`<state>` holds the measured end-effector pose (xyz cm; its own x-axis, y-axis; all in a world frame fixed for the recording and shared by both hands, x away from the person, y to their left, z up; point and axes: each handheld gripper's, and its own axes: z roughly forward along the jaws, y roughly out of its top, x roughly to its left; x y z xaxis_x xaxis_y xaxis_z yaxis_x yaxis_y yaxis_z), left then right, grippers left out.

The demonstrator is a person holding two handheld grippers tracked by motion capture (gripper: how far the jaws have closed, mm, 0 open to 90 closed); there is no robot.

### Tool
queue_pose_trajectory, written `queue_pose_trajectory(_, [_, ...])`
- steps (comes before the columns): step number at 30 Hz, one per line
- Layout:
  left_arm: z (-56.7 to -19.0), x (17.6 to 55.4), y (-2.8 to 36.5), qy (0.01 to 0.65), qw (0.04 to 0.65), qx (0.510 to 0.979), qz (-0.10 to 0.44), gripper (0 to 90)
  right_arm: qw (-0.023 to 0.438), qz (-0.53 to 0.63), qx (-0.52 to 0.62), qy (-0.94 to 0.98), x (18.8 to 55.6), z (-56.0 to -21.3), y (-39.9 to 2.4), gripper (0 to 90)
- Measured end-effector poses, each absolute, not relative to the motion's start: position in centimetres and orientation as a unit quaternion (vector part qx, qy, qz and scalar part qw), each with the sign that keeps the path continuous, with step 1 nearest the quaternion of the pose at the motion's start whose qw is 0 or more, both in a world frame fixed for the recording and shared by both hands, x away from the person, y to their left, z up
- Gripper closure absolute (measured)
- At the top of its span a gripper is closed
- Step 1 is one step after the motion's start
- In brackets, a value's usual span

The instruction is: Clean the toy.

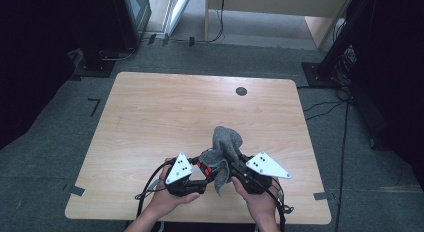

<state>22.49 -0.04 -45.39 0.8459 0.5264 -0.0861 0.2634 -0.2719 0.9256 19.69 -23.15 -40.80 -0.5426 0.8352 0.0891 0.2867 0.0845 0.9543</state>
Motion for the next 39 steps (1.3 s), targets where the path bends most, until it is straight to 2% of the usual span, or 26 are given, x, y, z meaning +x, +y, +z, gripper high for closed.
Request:
queue_pose_trajectory(3, [-45.6,22.5,-0.3,0.248,0.547,0.791,0.114,34.3,0.233,0.558,0.386,0.697,19.3,-40.5,-22.6,74.6])
queue_pose_trajectory(7, [-45.6,22.2,-0.5,0.241,0.543,0.795,0.122,34.3,0.256,0.545,0.351,0.717,18.6,-40.1,-20.9,74.8])
queue_pose_trajectory(14, [-45.4,22.2,-0.2,0.242,0.552,0.789,0.12,34.3,0.257,0.525,0.419,0.695,20.1,-40.7,-23.7,75.0])
queue_pose_trajectory(19, [-45.8,22.0,-0.8,0.233,0.538,0.801,0.124,34.3,0.245,0.538,0.375,0.714,19.2,-40.0,-22.3,74.3])
queue_pose_trajectory(22, [-45.8,22.0,-0.8,0.231,0.536,0.802,0.125,34.3,0.259,0.529,0.349,0.729,18.7,-40.0,-20.9,74.5])
queue_pose_trajectory(26, [-45.3,22.1,-0.3,0.236,0.548,0.793,0.126,34.3,0.273,0.513,0.387,0.715,19.4,-40.2,-22.3,75.4])
queue_pose_trajectory(29, [-45.3,22.3,-0.2,0.241,0.552,0.789,0.12,34.3,0.267,0.518,0.408,0.703,19.6,-40.2,-23.5,75.5])
queue_pose_trajectory(32, [-45.5,22.3,-0.5,0.232,0.541,0.799,0.126,34.3,0.247,0.545,0.371,0.71,18.8,-39.7,-22.6,75.1])
queue_pose_trajectory(35, [-45.4,22.0,-0.6,0.224,0.542,0.8,0.127,34.3,0.256,0.534,0.343,0.729,18.4,-39.6,-21.0,75.3])
queue_pose_trajectory(39, [-44.9,22.2,0.2,0.225,0.566,0.785,0.118,34.3,0.268,0.522,0.39,0.709,19.4,-39.8,-23.1,75.8])
